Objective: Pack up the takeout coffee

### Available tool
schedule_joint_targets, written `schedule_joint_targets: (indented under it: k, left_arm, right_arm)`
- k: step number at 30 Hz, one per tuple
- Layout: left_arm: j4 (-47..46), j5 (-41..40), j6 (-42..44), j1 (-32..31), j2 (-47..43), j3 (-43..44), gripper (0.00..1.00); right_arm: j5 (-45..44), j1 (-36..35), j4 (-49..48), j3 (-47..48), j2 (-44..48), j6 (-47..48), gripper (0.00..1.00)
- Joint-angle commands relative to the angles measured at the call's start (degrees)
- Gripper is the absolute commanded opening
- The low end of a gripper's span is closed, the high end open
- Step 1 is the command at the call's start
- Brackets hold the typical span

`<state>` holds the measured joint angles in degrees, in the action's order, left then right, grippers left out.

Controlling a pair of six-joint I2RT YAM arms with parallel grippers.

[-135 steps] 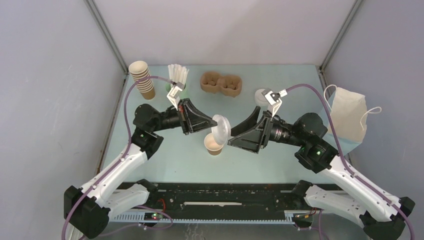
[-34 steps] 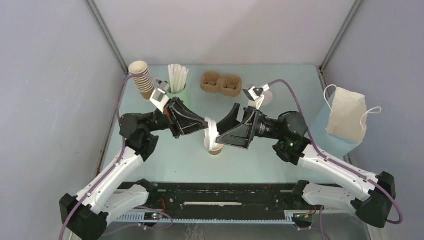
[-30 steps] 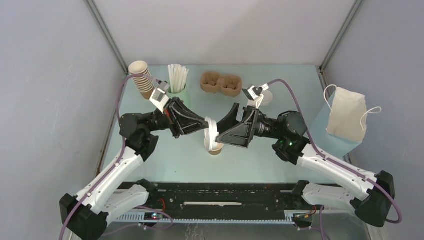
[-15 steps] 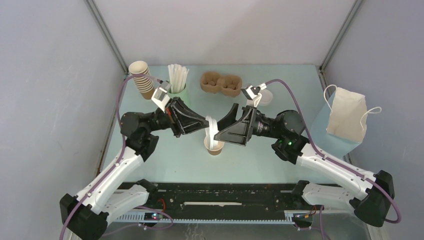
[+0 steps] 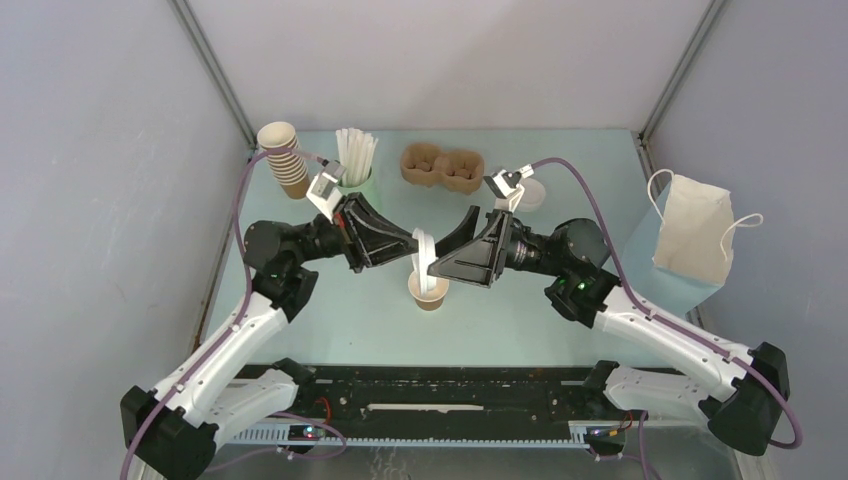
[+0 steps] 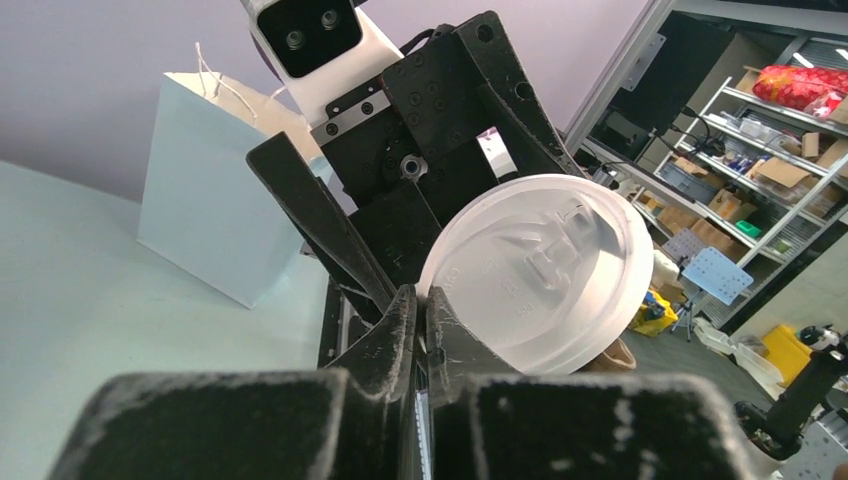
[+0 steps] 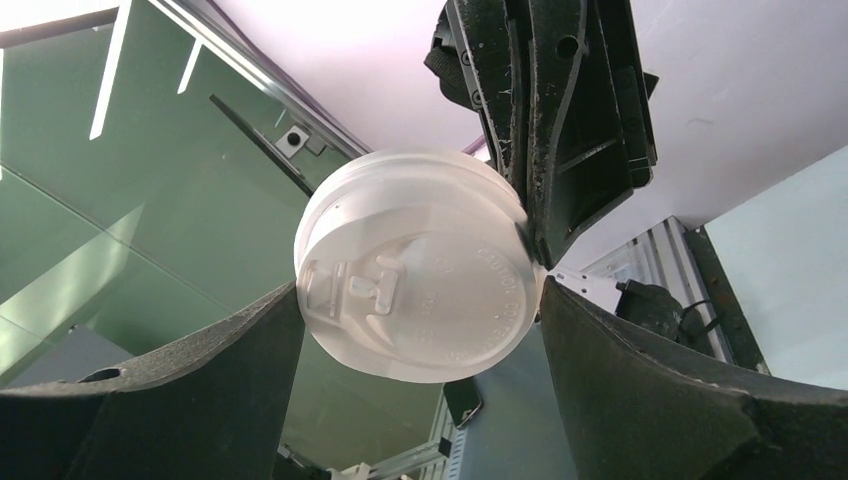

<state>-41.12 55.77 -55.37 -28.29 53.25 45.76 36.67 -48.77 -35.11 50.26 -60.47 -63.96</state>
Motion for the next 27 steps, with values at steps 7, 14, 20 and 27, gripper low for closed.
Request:
schedule_joint_targets:
  k: [7,14,20,27]
  left_arm:
    - [3.83,-2.31,3.59,1.39,0.36,0.03,0.27]
    - [8.18,-3.32,6.08,1.65,0.45,0.88,0.44]
    - [9.41,-3.81,6.89,2.38,0.16,1.04,0.59]
    - [12.54,-5.25,8.61,6.08,-1.75,1.49,0.86]
  right_arm:
    - [-0.10,1.22,0.94,0.28,1.38,0.10,0.91]
    - [0.18,2.48,-0.75,-0.59,1.65,-1.50,0.90]
    - [0.79,4.82,-2.20,-2.54,1.86,-3.36,0.89]
    - [1.70,7.43,0.85,-3.50,2.90,-2.38,0.89]
